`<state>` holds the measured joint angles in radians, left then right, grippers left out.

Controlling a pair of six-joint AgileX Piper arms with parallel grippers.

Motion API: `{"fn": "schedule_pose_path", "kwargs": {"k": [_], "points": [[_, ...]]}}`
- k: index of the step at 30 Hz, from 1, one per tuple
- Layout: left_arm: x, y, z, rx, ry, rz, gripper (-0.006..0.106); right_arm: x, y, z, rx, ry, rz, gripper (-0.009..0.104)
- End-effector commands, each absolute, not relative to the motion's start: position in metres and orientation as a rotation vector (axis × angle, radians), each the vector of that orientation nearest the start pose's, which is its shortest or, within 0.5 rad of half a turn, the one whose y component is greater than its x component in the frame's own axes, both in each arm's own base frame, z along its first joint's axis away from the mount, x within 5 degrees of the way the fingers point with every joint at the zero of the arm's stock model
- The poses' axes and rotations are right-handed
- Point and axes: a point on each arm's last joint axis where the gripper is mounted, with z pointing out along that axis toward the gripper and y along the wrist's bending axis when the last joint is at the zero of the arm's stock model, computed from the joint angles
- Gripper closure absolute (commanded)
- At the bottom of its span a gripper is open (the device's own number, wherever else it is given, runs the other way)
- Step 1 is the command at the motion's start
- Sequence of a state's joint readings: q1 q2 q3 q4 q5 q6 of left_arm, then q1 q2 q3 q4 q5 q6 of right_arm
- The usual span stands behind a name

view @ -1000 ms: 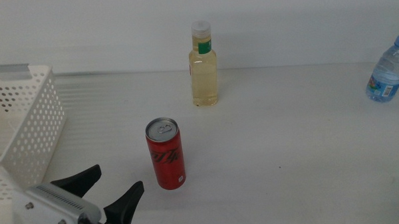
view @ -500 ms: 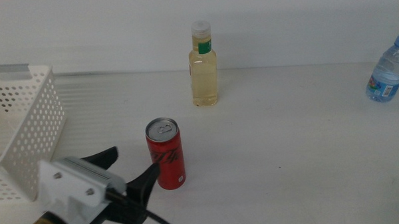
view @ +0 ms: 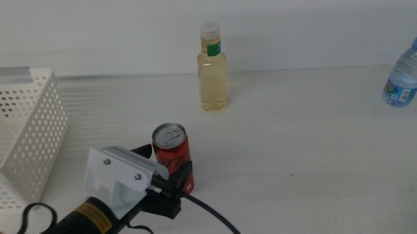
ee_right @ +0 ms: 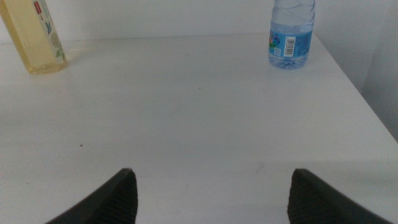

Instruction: Use arms to grab the bottles and put them into the dustbin to the left of the table.

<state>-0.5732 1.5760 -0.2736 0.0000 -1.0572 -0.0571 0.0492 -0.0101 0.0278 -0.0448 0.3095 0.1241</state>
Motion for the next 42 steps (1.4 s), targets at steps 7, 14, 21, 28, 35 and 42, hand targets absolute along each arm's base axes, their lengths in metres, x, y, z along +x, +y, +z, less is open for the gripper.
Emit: {"fn": "schedule_pose_path", "kwargs": {"k": [7,14,21,28,35,42], "points": [[0.222,-0.143,0.166,0.387,1.566,-0.501,0.01,0.054,0.001,0.187,0.026,1.702,0.065,0.032],[0.235,-0.151,0.158,0.37,1.522,-0.506,0.01,0.054,0.001,0.187,0.026,1.702,0.065,0.032],[0.245,-0.157,0.147,0.362,1.551,-0.507,0.01,0.054,0.001,0.187,0.026,1.702,0.065,0.032],[0.245,-0.157,0.146,0.351,1.558,-0.517,0.012,0.054,0.001,0.187,0.026,1.702,0.065,0.032],[0.246,-0.158,0.146,0.394,1.54,-0.475,0.056,0.054,0.001,0.187,0.026,1.702,0.065,0.032],[0.234,-0.149,0.168,0.34,1.559,-0.519,0.105,0.054,0.001,0.187,0.026,1.702,0.065,0.032]]}}
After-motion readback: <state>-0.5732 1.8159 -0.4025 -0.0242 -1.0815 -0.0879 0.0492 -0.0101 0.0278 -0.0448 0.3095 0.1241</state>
